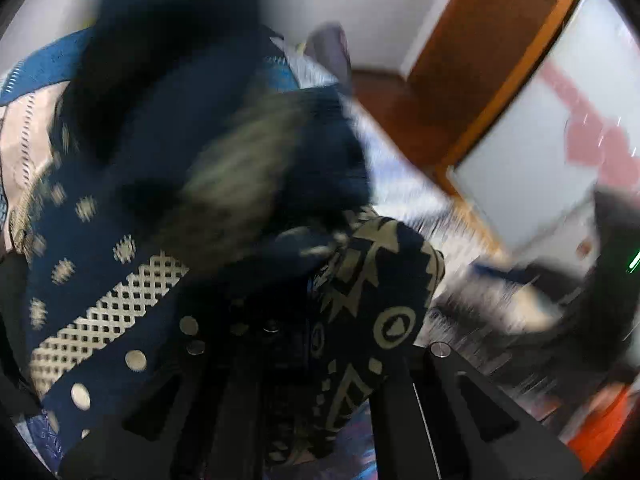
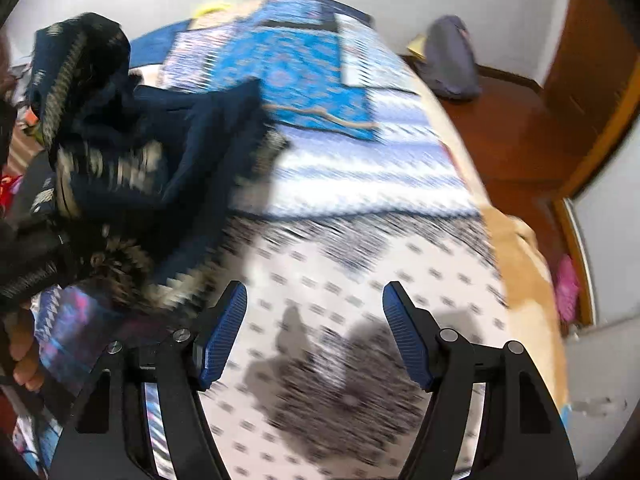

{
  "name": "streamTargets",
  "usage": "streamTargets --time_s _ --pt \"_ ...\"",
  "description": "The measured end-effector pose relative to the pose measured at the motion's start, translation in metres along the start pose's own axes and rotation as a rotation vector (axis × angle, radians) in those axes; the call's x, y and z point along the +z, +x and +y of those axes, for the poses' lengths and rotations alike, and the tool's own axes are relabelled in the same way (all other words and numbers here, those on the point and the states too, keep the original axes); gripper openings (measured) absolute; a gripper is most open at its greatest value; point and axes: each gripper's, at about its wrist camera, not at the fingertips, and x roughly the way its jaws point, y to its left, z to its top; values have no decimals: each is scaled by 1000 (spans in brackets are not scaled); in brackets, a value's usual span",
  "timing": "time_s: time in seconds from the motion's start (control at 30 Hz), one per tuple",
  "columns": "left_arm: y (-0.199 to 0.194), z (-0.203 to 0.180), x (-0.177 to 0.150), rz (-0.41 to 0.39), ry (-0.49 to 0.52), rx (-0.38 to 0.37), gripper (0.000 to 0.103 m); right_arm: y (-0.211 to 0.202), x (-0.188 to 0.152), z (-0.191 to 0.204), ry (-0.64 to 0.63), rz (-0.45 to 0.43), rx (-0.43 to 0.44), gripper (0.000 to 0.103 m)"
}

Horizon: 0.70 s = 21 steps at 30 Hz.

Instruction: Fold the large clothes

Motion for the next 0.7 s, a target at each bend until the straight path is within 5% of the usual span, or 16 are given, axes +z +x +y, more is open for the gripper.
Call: streamTargets --time_s 0.17,0.27,0.33,0.4,0.53,0.7 --pt "-12 -7 -6 -10 63 17 11 -10 -8 -22 52 -6 -16 67" --pt "-28 -10 -9 -4 100 -7 29 -26 -8 -20 52 -40 -7 67" --pt "-41 -17 -14 0 114 -45 52 -42 -4 -13 38 -82 3 67" --pt "-59 -22 -17 -25 125 -56 53 -58 -1 -3 20 -119 18 67" --pt "-98 -19 -18 -101 137 -18 61 -73 16 18 -24 -189 55 67" --pt "-127 22 -5 -205 93 134 68 -73 39 53 -104 -230 100 67"
